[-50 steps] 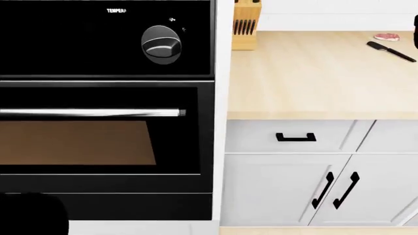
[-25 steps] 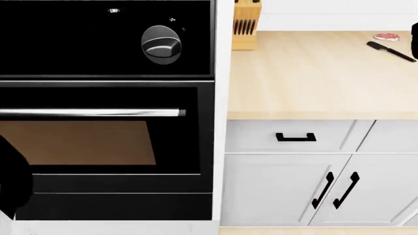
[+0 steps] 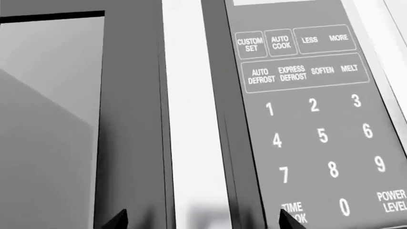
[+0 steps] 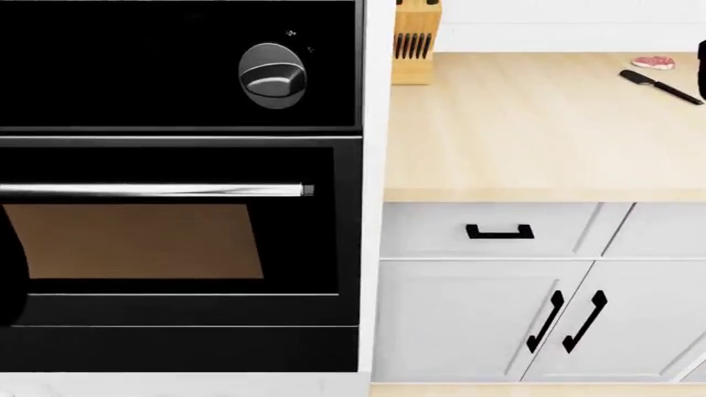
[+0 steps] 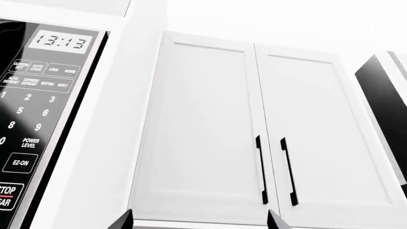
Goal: Open the microwave door
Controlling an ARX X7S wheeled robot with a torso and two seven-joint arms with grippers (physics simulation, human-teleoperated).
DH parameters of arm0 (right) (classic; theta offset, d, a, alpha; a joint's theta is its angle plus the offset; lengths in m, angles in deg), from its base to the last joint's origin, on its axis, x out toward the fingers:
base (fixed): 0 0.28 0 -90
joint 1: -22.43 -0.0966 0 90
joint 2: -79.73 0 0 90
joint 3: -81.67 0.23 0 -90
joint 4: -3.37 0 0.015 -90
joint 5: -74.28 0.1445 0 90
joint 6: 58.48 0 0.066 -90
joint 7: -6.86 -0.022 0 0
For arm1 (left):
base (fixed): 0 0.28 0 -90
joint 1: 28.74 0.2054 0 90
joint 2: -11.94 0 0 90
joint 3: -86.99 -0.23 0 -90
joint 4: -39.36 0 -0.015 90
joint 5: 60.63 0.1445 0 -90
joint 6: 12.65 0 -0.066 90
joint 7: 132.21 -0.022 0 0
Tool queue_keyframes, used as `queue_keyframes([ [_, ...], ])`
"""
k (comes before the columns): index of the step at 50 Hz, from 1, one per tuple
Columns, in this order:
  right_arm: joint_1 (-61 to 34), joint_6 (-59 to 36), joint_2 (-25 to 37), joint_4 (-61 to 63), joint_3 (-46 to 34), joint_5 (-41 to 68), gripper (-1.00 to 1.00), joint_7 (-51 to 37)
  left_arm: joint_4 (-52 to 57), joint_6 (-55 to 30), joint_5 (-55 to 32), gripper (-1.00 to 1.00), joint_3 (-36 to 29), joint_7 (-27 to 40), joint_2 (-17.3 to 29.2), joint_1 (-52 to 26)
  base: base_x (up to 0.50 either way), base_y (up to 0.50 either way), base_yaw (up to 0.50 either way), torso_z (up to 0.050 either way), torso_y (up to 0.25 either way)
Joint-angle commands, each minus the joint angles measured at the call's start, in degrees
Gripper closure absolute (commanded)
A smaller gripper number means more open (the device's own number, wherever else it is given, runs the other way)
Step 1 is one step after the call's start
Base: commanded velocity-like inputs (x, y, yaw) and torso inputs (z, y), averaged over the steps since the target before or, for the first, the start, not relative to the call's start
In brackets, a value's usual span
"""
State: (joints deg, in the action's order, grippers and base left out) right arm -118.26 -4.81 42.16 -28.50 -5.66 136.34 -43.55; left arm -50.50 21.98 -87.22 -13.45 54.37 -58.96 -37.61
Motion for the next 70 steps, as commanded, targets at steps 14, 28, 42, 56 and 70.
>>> queue_keyframes([
  [14,-0.43,0.99,0.73,-0.48,-1.59,-0.63,-1.0,-0.27,-8.99,5.56,2.84,-1.0,-4.09,-2.37,-0.67,-1.22,0.0,0.0,0.0,0.0,0.0],
  [28,0.4,1.83,1.57,-0.37,-1.36,-0.65,-1.0,-0.62,-8.44,5.87,2.72,1.0,-4.23,-2.11,-0.66,-0.78,0.0,0.0,0.0,0.0,0.0],
  [42,0.4,2.59,2.57,-0.25,-1.17,0.18,-1.0,-1.2,-3.73,2.93,1.06,1.0,-3.05,-1.0,-0.15,-1.14,0.0,0.0,0.0,0.0,0.001],
  [56,0.47,3.41,3.44,-0.25,-0.81,1.0,-1.0,-1.86,16.35,-13.3,-8.37,1.0,3.05,2.6,1.4,-2.02,0.0,0.0,0.0,0.0,0.003],
  [70,0.27,4.16,3.86,-0.34,-1.09,1.23,-1.0,-2.16,29.2,-31.73,-19.27,1.0,14.84,9.09,-1.74,-6.26,0.0,0.0,0.0,0.0,0.004],
])
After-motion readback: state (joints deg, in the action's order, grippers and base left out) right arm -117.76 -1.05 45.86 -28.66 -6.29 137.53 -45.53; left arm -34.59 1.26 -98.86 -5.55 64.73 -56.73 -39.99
